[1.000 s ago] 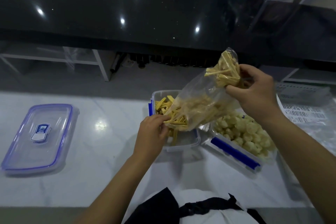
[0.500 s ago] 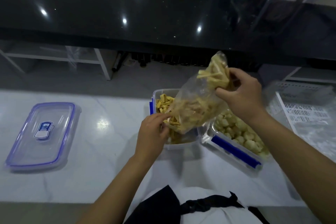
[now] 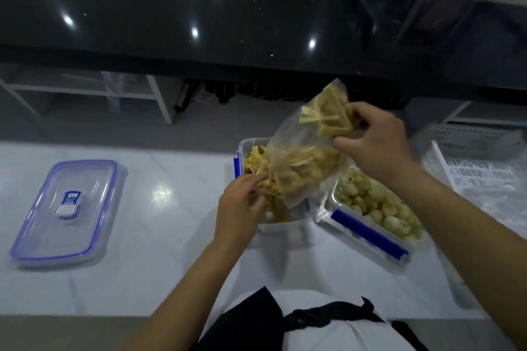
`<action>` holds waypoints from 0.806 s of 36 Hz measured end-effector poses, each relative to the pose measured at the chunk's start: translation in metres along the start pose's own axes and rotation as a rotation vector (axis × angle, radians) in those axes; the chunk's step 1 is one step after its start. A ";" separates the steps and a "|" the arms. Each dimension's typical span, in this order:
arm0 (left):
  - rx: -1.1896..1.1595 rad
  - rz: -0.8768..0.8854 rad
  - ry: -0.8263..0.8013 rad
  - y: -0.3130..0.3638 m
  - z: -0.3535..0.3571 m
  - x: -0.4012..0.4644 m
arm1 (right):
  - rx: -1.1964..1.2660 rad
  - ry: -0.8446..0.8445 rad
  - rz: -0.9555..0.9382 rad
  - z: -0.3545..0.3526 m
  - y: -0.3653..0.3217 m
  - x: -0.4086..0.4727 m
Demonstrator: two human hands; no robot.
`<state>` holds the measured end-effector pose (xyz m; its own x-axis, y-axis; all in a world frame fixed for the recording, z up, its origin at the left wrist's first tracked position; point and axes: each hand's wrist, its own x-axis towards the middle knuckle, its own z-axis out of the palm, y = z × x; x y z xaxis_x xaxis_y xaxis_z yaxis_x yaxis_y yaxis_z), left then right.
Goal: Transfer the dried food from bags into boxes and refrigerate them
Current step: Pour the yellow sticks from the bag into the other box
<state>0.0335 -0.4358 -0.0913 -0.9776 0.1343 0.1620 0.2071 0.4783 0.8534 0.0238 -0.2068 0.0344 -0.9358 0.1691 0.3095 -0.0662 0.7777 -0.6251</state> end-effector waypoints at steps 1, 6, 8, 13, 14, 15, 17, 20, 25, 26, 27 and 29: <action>0.007 0.000 -0.005 -0.001 0.000 0.000 | -0.017 -0.034 0.021 0.003 0.001 -0.001; 0.035 0.000 -0.038 -0.002 -0.005 0.001 | 0.022 -0.001 -0.048 0.002 -0.008 0.000; 0.033 -0.016 -0.051 -0.002 -0.008 -0.001 | 0.004 -0.069 -0.042 0.006 -0.011 -0.001; 0.026 0.016 0.038 0.000 -0.018 0.006 | -0.012 -0.164 -0.002 0.020 -0.010 -0.010; 0.018 0.015 0.062 0.002 -0.021 0.009 | -0.003 -0.164 -0.005 0.021 -0.009 -0.012; -0.002 0.010 0.071 0.004 -0.025 0.013 | 0.004 -0.163 -0.007 0.023 -0.010 -0.013; -0.080 -0.007 0.026 0.013 -0.033 0.025 | 0.006 -0.166 -0.019 0.024 -0.011 -0.015; -0.264 -0.033 -0.154 0.032 -0.041 0.050 | -0.024 -0.178 -0.067 0.024 -0.015 -0.017; -0.443 0.002 -0.368 0.061 -0.040 0.087 | -0.043 -0.186 -0.112 0.022 -0.015 -0.019; -0.463 0.009 -0.342 0.064 -0.039 0.091 | -0.048 -0.192 -0.109 0.021 -0.014 -0.020; -0.472 0.016 -0.303 0.066 -0.037 0.095 | -0.054 -0.198 -0.101 0.020 -0.011 -0.021; -0.455 0.042 -0.235 0.066 -0.036 0.100 | -0.035 -0.214 -0.069 0.018 -0.005 -0.024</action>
<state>-0.0519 -0.4224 -0.0007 -0.9232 0.3617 0.1297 0.1577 0.0489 0.9863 0.0405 -0.2251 0.0171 -0.9818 -0.0147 0.1893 -0.1241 0.8042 -0.5813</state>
